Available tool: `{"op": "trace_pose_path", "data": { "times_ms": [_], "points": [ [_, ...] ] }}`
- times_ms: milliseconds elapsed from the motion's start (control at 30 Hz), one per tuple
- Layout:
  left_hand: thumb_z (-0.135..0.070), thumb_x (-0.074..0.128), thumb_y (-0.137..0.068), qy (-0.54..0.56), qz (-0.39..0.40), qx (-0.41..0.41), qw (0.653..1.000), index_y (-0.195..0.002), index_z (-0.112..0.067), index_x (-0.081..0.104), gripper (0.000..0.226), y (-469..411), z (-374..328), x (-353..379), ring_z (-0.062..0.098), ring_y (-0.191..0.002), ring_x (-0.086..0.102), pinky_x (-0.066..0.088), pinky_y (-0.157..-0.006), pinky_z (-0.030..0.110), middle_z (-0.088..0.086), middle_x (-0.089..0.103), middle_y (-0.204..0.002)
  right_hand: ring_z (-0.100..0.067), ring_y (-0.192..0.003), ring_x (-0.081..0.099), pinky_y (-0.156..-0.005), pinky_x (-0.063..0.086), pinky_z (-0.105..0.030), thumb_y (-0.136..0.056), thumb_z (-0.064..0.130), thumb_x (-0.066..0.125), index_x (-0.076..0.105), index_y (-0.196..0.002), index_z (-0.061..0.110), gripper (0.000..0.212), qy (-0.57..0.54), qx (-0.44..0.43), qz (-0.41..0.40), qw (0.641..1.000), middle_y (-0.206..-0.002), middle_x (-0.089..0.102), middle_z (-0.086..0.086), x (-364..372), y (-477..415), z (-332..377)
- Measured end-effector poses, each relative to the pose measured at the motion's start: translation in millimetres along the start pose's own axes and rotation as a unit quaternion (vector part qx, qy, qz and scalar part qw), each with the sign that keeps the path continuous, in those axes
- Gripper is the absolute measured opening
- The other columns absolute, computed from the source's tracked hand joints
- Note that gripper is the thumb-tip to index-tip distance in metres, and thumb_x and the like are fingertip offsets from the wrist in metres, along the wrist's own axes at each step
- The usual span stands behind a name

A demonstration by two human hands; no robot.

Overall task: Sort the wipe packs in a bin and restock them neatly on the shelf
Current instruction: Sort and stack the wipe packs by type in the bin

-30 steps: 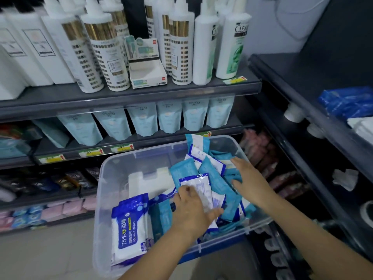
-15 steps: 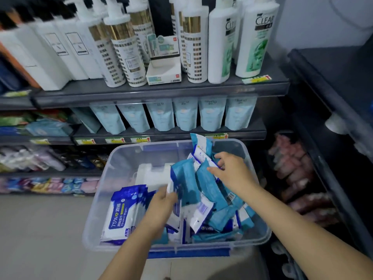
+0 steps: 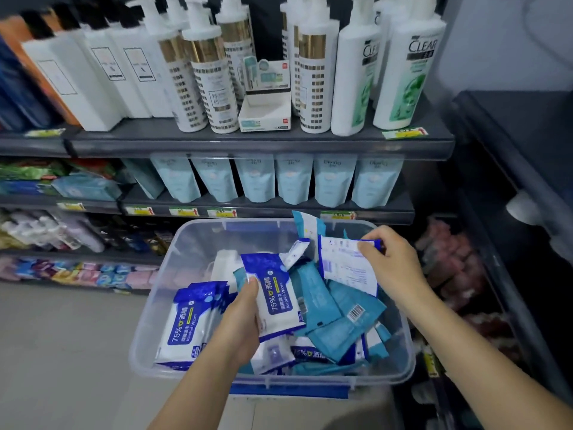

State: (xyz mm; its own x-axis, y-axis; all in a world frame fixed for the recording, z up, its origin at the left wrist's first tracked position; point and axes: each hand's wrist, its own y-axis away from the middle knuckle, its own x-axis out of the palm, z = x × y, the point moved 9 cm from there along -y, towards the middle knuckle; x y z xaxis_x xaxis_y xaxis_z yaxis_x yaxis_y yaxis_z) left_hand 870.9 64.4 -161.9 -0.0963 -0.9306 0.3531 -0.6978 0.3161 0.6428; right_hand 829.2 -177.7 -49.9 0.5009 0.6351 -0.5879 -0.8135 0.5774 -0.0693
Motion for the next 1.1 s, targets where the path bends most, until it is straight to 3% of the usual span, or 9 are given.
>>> {"op": "trace_pose_path", "data": {
  "times_ms": [167,267,367,433,500,600,667,900,1100],
  "points": [
    [-0.041,0.036,-0.1,0.054,0.042,-0.063,0.996,-0.127,-0.013,0.055,0.043,-10,9,6,0.022,-0.091,0.071,0.057,-0.058,0.032,0.009,0.07,-0.111,0.003,-0.074,0.055,-0.063,0.037,-0.005,-0.092,0.012,0.054,0.056,-0.088,0.019,0.008,-0.031,-0.066,-0.008,0.997,-0.096,0.064,0.011,6,26,37],
    [-0.049,0.035,-0.098,0.009,0.101,-0.045,0.994,-0.116,-0.014,0.058,0.046,-10,2,20,0.017,-0.091,0.071,0.058,-0.066,0.031,0.008,0.069,-0.109,0.004,-0.102,0.055,-0.087,0.043,-0.011,-0.093,0.016,0.055,0.055,-0.087,0.018,0.006,-0.005,-0.112,0.146,0.983,-0.118,0.061,0.014,60,64,53],
    [-0.041,0.038,-0.098,-0.013,0.136,-0.017,0.99,-0.116,-0.008,0.058,0.042,-8,-8,24,0.023,-0.098,0.069,0.054,-0.085,0.038,0.016,0.067,-0.111,0.01,-0.127,0.031,-0.114,0.015,-0.015,-0.092,0.034,0.053,0.066,-0.107,0.013,0.029,0.071,-0.172,0.296,0.937,-0.139,0.048,0.013,113,103,49],
    [-0.026,0.042,-0.1,-0.018,0.148,-0.006,0.989,-0.126,-0.005,0.054,0.035,-7,-12,22,0.036,-0.111,0.061,0.048,-0.097,0.049,0.021,0.065,-0.118,0.015,-0.127,0.026,-0.109,0.009,-0.007,-0.089,0.038,0.058,0.066,-0.115,0.018,0.034,0.057,-0.162,0.312,0.935,-0.138,0.045,0.018,120,106,43],
    [-0.02,0.043,-0.1,-0.031,0.151,0.005,0.988,-0.127,-0.005,0.054,0.033,-8,-14,18,0.036,-0.111,0.061,0.05,-0.095,0.048,0.02,0.065,-0.118,0.015,-0.12,0.04,-0.104,0.023,-0.004,-0.086,0.031,0.065,0.066,-0.115,0.025,0.029,0.012,-0.107,0.286,0.952,-0.127,0.051,0.023,110,95,37],
    [-0.023,0.046,-0.098,-0.04,0.149,-0.004,0.988,-0.124,-0.008,0.055,0.031,-8,-16,16,0.031,-0.099,0.067,0.057,-0.082,0.042,0.016,0.069,-0.112,0.002,-0.11,0.054,-0.099,0.043,-0.018,-0.086,0.018,0.066,0.062,-0.107,0.033,0.026,-0.039,-0.015,0.159,0.986,-0.114,0.059,0.019,80,67,20],
    [-0.026,0.049,-0.096,-0.043,0.142,-0.011,0.989,-0.121,-0.011,0.056,0.029,-10,-18,13,0.028,-0.094,0.069,0.058,-0.078,0.042,0.013,0.07,-0.109,-0.006,-0.109,0.056,-0.094,0.047,-0.024,-0.084,0.012,0.068,0.059,-0.113,0.025,0.033,-0.075,0.056,0.113,0.989,-0.114,0.06,0.013,68,54,7],
    [-0.029,0.052,-0.093,-0.059,0.159,0.015,0.985,-0.121,-0.014,0.055,0.032,-9,-29,14,0.028,-0.094,0.07,0.059,-0.071,0.039,0.013,0.07,-0.109,-0.01,-0.096,0.059,-0.066,0.054,-0.026,-0.078,0.023,0.074,0.042,-0.115,0.03,0.049,-0.094,0.187,0.209,0.955,-0.099,0.057,0.008,100,68,-2],
    [-0.03,0.042,-0.099,-0.034,0.133,0.018,0.99,-0.113,-0.01,0.057,0.029,-9,-37,9,0.024,-0.087,0.071,0.058,-0.075,0.042,0.012,0.073,-0.099,-0.018,-0.082,0.064,-0.078,0.055,-0.045,-0.076,0.011,0.076,0.057,-0.089,0.026,0.028,-0.037,0.141,0.222,0.964,-0.084,0.062,0.002,98,56,5]
  ]
}}
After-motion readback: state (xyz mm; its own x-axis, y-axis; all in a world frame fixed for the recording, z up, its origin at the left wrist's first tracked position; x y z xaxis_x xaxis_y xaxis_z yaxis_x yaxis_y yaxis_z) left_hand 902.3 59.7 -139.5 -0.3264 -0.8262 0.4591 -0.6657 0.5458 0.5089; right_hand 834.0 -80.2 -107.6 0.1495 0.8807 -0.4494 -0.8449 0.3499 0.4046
